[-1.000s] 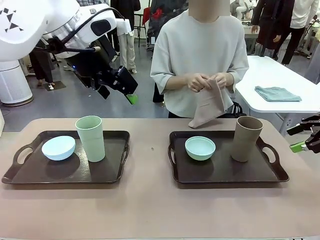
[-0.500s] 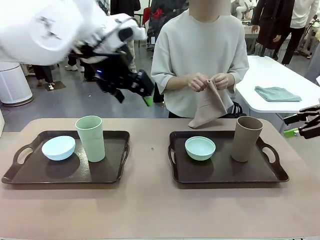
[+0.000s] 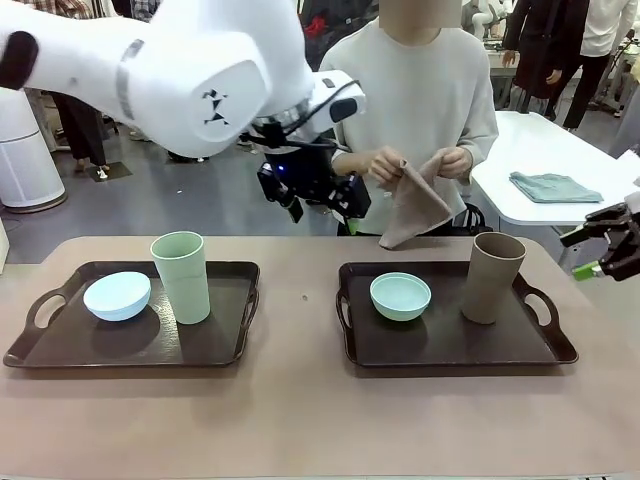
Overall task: Set up a tray with a mat and arrange the tableware.
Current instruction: Pick up the Picnic Bowl and Reusable plastic cup from the Handle tray in front of the human's position and hold them in the air.
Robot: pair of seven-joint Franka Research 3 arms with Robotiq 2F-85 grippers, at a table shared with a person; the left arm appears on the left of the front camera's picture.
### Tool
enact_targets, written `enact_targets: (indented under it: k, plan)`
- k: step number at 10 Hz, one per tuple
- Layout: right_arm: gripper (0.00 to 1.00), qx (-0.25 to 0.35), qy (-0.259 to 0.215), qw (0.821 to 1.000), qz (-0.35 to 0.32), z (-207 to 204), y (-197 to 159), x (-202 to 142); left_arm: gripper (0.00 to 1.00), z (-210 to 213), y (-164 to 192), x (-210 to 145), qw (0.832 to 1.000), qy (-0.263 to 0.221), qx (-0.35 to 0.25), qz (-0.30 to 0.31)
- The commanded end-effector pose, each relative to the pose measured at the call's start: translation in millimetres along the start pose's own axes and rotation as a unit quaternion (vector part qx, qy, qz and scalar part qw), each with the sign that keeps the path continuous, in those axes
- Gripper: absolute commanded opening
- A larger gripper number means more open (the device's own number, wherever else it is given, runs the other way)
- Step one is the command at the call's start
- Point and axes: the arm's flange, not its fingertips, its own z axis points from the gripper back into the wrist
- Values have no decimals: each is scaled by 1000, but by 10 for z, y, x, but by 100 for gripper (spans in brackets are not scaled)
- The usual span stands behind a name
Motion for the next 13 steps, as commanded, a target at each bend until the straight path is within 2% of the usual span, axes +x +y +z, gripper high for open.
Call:
enact_targets:
  k: [1,3,4,5,6,10,11,13]
  plan:
    - [100,69,13,993,90,-49,-144,-92,100,-134,-218,210,999,9,24,20]
    - [100,102,-3,989,111,-232,-210,-62,100,-339,-347,342,999,12,34,29]
    - [100,95,-6,990,108,-294,-246,-18,100,-395,-352,389,998,14,42,34]
    - [100,44,4,996,73,-288,-182,43,100,-347,-284,300,998,18,44,30]
    - [100,97,2,990,105,-318,-157,-5,100,-350,-212,240,1000,10,23,15]
    - [100,88,1,991,100,-323,-185,7,100,-393,-219,273,999,14,28,18]
    - [100,103,-19,989,100,-466,-296,-13,100,-585,-315,359,997,20,49,64]
    - [100,105,-10,992,69,-659,-542,-177,100,-855,-345,436,992,49,75,88]
